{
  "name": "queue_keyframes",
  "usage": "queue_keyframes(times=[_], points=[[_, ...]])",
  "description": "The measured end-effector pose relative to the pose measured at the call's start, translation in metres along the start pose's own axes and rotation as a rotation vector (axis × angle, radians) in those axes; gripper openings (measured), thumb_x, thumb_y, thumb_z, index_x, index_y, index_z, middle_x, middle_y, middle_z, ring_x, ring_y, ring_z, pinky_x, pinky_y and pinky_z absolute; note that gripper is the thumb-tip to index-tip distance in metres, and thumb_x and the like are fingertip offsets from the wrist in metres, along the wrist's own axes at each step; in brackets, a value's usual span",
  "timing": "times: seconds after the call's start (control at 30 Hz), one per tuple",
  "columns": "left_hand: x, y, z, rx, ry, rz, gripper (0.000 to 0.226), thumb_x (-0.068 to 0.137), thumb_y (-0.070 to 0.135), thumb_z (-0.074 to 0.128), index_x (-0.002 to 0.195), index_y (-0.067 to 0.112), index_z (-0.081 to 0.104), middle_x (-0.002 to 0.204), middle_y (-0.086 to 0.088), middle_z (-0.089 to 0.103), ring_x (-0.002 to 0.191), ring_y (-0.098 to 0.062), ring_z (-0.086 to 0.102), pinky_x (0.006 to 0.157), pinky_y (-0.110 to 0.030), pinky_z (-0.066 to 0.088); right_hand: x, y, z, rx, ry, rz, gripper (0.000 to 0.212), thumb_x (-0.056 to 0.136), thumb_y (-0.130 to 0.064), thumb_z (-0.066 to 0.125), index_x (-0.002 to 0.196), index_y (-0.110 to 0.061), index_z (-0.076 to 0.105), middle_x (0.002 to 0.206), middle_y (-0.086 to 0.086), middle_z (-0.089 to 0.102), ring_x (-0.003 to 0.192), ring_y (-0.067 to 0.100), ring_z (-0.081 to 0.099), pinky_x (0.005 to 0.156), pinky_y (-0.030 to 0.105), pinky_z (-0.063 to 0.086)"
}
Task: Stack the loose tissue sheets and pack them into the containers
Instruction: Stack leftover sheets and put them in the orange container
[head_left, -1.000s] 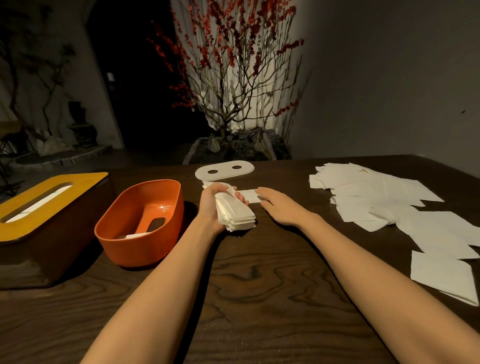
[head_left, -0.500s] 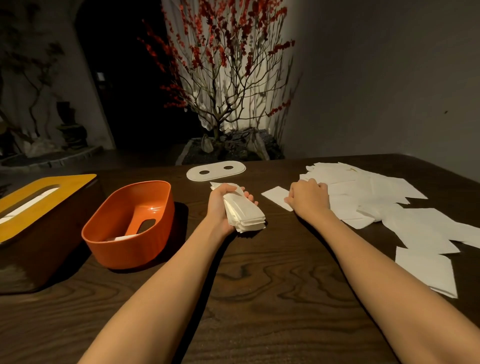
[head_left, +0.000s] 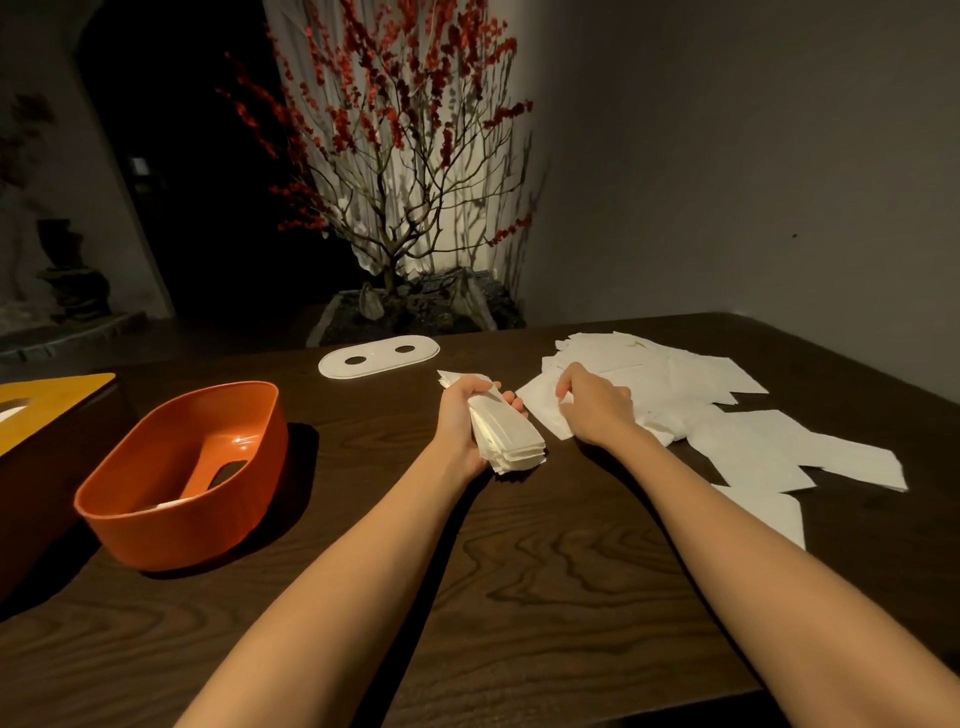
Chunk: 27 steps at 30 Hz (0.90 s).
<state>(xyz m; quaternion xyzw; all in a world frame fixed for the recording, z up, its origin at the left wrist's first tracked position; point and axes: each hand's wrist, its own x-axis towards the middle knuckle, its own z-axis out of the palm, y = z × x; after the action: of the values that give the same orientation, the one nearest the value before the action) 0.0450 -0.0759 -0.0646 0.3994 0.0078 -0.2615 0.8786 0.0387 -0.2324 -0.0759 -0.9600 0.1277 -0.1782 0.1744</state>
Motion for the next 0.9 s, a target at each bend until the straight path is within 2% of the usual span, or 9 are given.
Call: queue_keyframes(times=[0.1,0.17,0.27,0.4,0.5,0.57,0.7,0.8,0.9], points=[[0.006,-0.009,0.010,0.010,-0.018,-0.014,0.021,0.083,0.013,0.049,0.103,0.008,0.047,0.079,-0.009,0.051,0.071,-0.019,0.053,0.080,-0.036,0.047,-0.006,0.012,-0.013,0.100,0.027,-0.024,0.014,0.098,-0.011,0.049,0.099,-0.024,0.046,0.105,0.001,0.057,0.095,0.019,0.054,0.090,0.033,0.041],[0.010,-0.016,0.017,0.017,-0.024,-0.022,0.024,0.083,0.013,0.049,0.106,0.008,0.049,0.081,-0.010,0.053,0.072,-0.019,0.054,0.081,-0.037,0.047,-0.008,0.019,-0.023,0.249,0.056,-0.021,0.011,0.098,-0.010,0.047,0.100,-0.021,0.049,0.107,0.002,0.056,0.092,0.017,0.054,0.078,0.025,0.046],[0.014,-0.025,0.027,0.019,-0.054,-0.038,0.021,0.083,0.013,0.049,0.104,0.008,0.049,0.081,-0.010,0.053,0.072,-0.019,0.054,0.080,-0.037,0.048,-0.008,0.033,-0.037,0.449,0.125,0.019,0.010,0.098,-0.009,0.048,0.101,-0.017,0.052,0.117,0.006,0.057,0.098,0.013,0.052,0.071,0.014,0.038],[0.014,-0.038,0.041,0.044,-0.079,-0.052,0.025,0.083,0.014,0.049,0.107,0.007,0.051,0.086,-0.011,0.054,0.075,-0.020,0.056,0.082,-0.038,0.048,-0.011,0.062,-0.054,0.559,0.164,0.127,0.015,0.097,-0.007,0.048,0.105,-0.013,0.059,0.126,0.005,0.054,0.116,0.021,0.049,0.080,0.021,0.039],[0.014,-0.044,0.046,0.056,-0.091,-0.060,0.027,0.084,0.014,0.048,0.109,0.006,0.052,0.086,-0.011,0.055,0.075,-0.020,0.057,0.080,-0.039,0.049,-0.019,0.079,-0.055,0.769,0.187,0.240,0.022,0.095,-0.005,0.047,0.098,-0.019,0.063,0.124,0.004,0.054,0.110,0.023,0.052,0.070,0.025,0.046],[0.013,-0.046,0.046,0.066,-0.102,-0.066,0.028,0.084,0.015,0.048,0.110,0.006,0.051,0.085,-0.010,0.056,0.075,-0.020,0.057,0.077,-0.038,0.050,-0.023,0.087,-0.055,0.803,0.209,0.294,0.026,0.095,-0.004,0.046,0.094,-0.021,0.065,0.123,0.001,0.054,0.110,0.021,0.051,0.072,0.029,0.053],[0.013,-0.044,0.042,0.054,-0.111,-0.054,0.032,0.084,0.015,0.048,0.114,0.006,0.049,0.084,-0.011,0.055,0.074,-0.021,0.058,0.077,-0.039,0.051,-0.030,0.100,-0.052,0.471,0.170,0.255,0.024,0.098,-0.012,0.046,0.100,-0.025,0.066,0.127,0.003,0.051,0.112,0.019,0.046,0.094,0.036,0.048],[0.011,-0.043,0.040,0.041,-0.115,-0.054,0.033,0.082,0.014,0.049,0.114,0.007,0.049,0.084,-0.011,0.056,0.073,-0.021,0.057,0.081,-0.039,0.049,-0.035,0.103,-0.059,0.156,-0.035,0.157,0.027,0.095,-0.022,0.052,0.119,-0.032,0.061,0.140,0.008,0.038,0.127,0.030,0.032,0.106,0.043,0.029],[0.010,-0.043,0.040,0.034,-0.107,-0.051,0.032,0.082,0.014,0.049,0.113,0.007,0.050,0.085,-0.011,0.056,0.074,-0.021,0.056,0.081,-0.039,0.049,-0.040,0.098,-0.068,-0.018,-0.254,0.020,0.049,0.093,-0.029,0.056,0.140,-0.032,0.043,0.157,0.004,0.016,0.143,0.030,0.011,0.116,0.049,0.008]])
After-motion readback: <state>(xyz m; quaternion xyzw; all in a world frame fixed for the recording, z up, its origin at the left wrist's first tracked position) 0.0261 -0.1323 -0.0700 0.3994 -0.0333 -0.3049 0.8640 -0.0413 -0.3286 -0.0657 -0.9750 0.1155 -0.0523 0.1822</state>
